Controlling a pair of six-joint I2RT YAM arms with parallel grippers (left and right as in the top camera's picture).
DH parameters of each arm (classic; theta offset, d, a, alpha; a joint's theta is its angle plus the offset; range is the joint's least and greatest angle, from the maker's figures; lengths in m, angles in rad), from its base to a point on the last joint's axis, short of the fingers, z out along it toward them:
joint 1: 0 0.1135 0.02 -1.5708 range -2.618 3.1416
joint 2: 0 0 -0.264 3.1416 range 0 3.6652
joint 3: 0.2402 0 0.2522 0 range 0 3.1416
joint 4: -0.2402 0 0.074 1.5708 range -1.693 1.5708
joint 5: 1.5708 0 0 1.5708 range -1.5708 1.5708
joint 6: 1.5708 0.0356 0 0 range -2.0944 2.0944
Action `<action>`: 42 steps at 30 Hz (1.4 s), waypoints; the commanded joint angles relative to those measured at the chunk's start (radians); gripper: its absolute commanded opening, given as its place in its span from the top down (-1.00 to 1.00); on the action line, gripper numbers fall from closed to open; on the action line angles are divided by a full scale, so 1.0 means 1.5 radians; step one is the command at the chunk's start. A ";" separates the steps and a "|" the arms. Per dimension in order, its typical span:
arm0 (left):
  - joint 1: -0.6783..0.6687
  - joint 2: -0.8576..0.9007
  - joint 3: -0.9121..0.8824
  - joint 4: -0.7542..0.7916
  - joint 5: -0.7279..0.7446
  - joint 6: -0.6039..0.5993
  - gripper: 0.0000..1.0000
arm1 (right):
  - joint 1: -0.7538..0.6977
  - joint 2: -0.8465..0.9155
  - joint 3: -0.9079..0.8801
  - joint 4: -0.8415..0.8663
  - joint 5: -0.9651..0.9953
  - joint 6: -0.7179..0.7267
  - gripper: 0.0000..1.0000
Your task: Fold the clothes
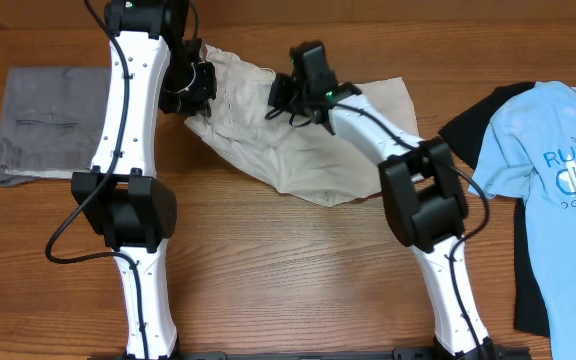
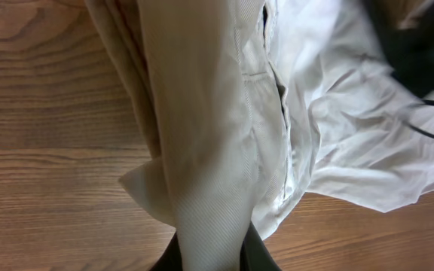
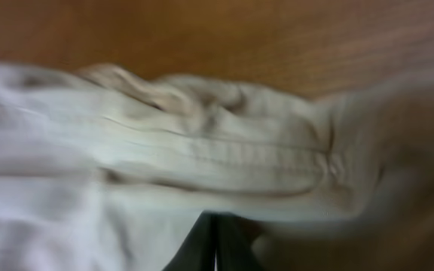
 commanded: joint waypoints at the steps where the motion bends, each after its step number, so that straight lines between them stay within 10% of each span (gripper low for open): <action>1: -0.013 -0.034 0.024 0.000 -0.002 0.019 0.91 | 0.006 0.032 0.009 0.036 -0.019 -0.030 0.84; 8: -0.013 -0.040 0.024 0.000 -0.065 0.031 0.92 | -0.021 -0.033 0.037 0.020 -0.110 -0.056 0.81; 21: 0.028 -0.129 0.024 0.031 -0.159 0.090 0.92 | -0.154 -0.200 0.043 -0.509 0.049 -0.200 0.92; 42: -0.056 -0.124 0.024 0.066 -0.113 0.026 0.92 | -0.161 -0.200 -0.228 -0.441 0.049 -0.194 0.92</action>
